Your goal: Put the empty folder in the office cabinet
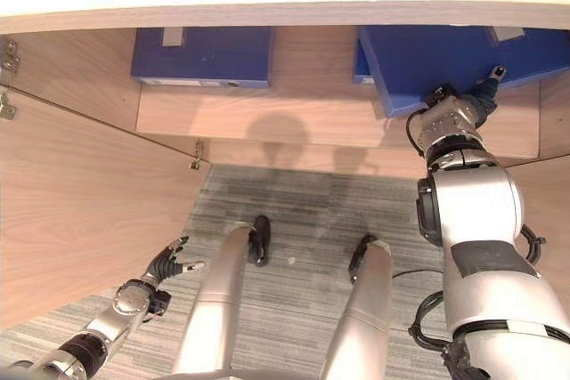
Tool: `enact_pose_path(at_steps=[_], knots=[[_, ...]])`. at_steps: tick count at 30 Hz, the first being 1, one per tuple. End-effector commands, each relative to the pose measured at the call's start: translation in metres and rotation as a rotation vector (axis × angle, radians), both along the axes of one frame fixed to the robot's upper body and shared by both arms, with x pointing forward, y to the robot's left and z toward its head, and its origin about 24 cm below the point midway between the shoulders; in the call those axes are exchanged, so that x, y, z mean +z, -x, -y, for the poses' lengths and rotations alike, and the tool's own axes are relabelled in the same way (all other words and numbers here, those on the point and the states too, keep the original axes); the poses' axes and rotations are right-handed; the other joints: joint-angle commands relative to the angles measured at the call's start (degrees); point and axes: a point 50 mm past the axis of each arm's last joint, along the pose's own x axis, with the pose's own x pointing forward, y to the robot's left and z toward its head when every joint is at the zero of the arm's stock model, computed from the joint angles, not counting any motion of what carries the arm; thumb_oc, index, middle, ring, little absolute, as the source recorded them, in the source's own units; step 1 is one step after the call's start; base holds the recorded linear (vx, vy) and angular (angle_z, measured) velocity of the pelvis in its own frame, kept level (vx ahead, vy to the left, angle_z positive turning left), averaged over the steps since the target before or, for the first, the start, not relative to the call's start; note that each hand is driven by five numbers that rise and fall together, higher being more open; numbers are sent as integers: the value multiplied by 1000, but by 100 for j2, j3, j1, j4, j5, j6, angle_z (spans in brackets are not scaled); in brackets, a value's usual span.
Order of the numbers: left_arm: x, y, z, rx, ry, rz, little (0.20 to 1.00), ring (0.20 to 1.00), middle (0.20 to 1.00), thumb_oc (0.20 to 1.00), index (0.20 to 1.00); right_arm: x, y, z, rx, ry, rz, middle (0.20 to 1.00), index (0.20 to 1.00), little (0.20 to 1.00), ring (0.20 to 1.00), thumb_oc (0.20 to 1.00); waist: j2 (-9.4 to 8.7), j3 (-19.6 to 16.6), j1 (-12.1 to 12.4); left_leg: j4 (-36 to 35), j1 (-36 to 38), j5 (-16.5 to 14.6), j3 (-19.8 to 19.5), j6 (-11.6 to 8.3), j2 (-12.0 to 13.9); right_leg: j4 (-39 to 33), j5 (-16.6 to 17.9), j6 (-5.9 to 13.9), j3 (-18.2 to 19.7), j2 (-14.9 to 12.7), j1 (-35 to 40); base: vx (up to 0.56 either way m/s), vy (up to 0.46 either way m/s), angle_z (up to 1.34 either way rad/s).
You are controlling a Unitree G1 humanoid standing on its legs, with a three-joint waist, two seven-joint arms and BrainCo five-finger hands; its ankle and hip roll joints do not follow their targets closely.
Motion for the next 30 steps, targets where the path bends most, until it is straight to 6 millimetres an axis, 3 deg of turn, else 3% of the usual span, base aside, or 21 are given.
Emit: enact_pose_path(at_steps=[1,15,23,30], knots=[[2,2,-11,-1,-28,12,1000,1000,1000,1000,1000,52,22,41,-210,-90,240,200,200,200,200,200,407,53,12,-893,195,196,-624,-627,410,21,-845,-16,-508,100,518,38,2,2],[2,8,-8,-79,-42,-3,1000,1000,1000,1000,1000,65,32,52,-303,-244,418,200,200,200,200,200,585,-31,151,-1010,480,122,-594,-586,242,-109,-890,78,-470,20,904,43,3,4],[4,7,-9,-90,-33,2,1000,1000,1000,1000,1000,79,32,52,-292,-220,439,200,200,200,200,200,679,-68,214,-1070,574,104,-569,-553,190,-170,-867,131,-443,-21,1012,22,8,1],[0,12,-9,-105,-47,-22,1000,1000,1000,1000,1000,106,38,56,-271,-144,476,200,200,200,200,200,684,-108,290,-1091,473,130,-580,-520,127,-178,-836,158,-451,-73,967,5,1,0]])
